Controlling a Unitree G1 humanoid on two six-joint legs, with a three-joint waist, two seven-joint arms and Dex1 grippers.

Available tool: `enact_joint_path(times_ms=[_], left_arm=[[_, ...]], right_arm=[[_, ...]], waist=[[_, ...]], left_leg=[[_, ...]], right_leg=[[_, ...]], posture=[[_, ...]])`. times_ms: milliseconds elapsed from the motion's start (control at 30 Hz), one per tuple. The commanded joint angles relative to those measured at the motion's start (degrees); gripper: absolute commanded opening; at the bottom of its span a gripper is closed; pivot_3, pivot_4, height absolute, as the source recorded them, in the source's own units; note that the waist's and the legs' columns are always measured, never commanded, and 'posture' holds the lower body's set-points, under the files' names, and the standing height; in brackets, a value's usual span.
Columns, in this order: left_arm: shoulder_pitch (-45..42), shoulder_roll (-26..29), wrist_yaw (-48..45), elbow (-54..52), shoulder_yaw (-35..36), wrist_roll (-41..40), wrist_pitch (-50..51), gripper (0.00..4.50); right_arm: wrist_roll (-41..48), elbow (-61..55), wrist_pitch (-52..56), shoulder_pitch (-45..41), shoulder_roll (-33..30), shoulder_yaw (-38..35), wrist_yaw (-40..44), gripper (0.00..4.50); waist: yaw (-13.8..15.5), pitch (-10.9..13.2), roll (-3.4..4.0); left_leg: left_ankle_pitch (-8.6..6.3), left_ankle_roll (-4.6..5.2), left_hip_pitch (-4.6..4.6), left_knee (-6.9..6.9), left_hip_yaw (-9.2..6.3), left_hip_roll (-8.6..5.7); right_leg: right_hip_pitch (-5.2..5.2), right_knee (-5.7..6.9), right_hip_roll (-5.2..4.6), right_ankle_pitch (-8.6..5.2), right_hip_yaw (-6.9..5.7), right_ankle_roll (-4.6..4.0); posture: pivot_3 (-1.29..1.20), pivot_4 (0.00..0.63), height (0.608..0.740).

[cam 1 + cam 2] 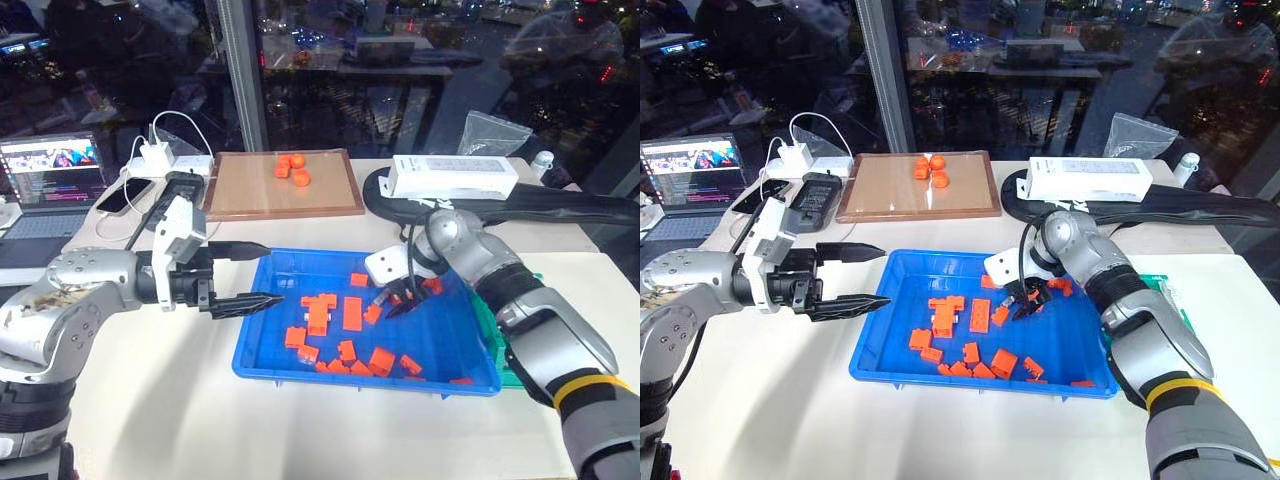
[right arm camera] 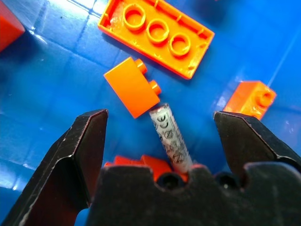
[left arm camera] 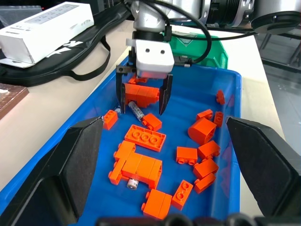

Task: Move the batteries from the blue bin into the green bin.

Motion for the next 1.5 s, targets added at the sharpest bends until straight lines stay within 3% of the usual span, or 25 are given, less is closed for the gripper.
enact_joint_path(times_ms=[33,333,500,733,767,800,900,1033,1500], left_arm=[[0.1,0.2,1.4,-2.1,1.4,-1.6,0.0,4.50],[-0.9,0.3,2.1,-1.0,0.8,-1.8,-0.8,4.50],[-2.1,0.2,1.2,0.1,-0.4,-1.3,-1.1,4.50],[-4.4,-0.2,-0.5,2.8,-2.5,0.0,-2.3,4.50],[-4.8,-0.3,-0.7,3.2,-2.9,0.3,-2.5,4.50],[-5.1,-0.5,-1.0,3.6,-3.2,0.4,-2.6,4.50],[-5.9,-0.7,-1.5,4.2,-3.9,0.7,-3.0,4.50],[-6.1,-0.6,-1.8,4.4,-4.1,0.9,-3.3,4.50],[-4.0,0.0,-1.0,2.5,-2.7,0.2,-2.5,4.50]], right_arm=[[-1.4,2.5,1.9,-1.6,0.5,-0.8,1.9,3.12],[-3.4,2.7,3.9,-1.2,0.5,-1.7,2.9,0.05],[-0.7,-4.5,6.3,0.5,-1.2,-4.4,5.9,0.05],[4.7,-19.1,19.2,2.9,-5.3,-8.6,9.2,0.05],[4.7,-19.5,20.0,3.0,-5.8,-8.6,8.9,0.60],[4.2,-19.1,19.6,3.0,-6.2,-8.5,7.9,0.75],[1.9,-16.3,15.8,2.7,-6.4,-8.1,3.1,1.74],[0.5,-14.2,15.6,2.7,-5.8,-6.9,2.5,3.15],[-5.8,1.6,9.5,-1.9,0.0,-4.9,-4.9,3.15]], waist=[[0.0,0.0,0.00],[-0.2,0.0,0.00],[-0.1,0.0,0.00],[-0.1,0.0,-0.02],[-0.1,0.0,-0.02],[-0.1,0.0,-0.02],[-0.1,0.0,-0.02],[-0.1,0.0,-0.04],[-0.2,0.0,-0.04]], left_leg=[[0.00,0.00,0.00,0.00,-0.01,0.00],[0.00,-0.01,0.08,-0.01,0.01,0.01],[0.04,-0.08,0.07,-0.02,0.03,-0.01],[0.04,-0.09,0.04,-0.06,0.02,0.00],[0.04,-0.09,0.04,-0.06,0.02,0.00],[0.04,-0.09,0.05,-0.05,0.03,0.00],[0.04,-0.08,0.06,-0.06,0.09,-0.01],[0.04,-0.08,0.05,-0.06,0.12,-0.01],[0.04,-0.08,0.06,-0.08,0.10,0.00]], right_leg=[[0.00,0.00,0.00,0.00,0.00,0.00],[0.03,0.05,0.01,-0.01,0.00,-0.03],[0.00,0.10,0.00,-0.01,0.00,-0.03],[-0.01,0.07,0.01,-0.03,0.00,-0.04],[-0.02,0.08,0.01,-0.03,0.00,-0.04],[-0.01,0.09,0.01,-0.03,-0.01,-0.05],[-0.01,0.07,0.01,-0.04,-0.01,-0.06],[-0.03,0.06,0.01,-0.05,0.00,-0.07],[-0.02,0.06,0.03,-0.06,0.00,-0.09]], posture=[[0.00,0.150,0.740],[0.00,0.150,0.740],[0.00,0.150,0.740],[0.00,0.150,0.740],[0.00,0.150,0.740],[0.00,0.150,0.740],[0.00,0.150,0.740],[0.00,0.150,0.740],[0.00,0.150,0.740]])
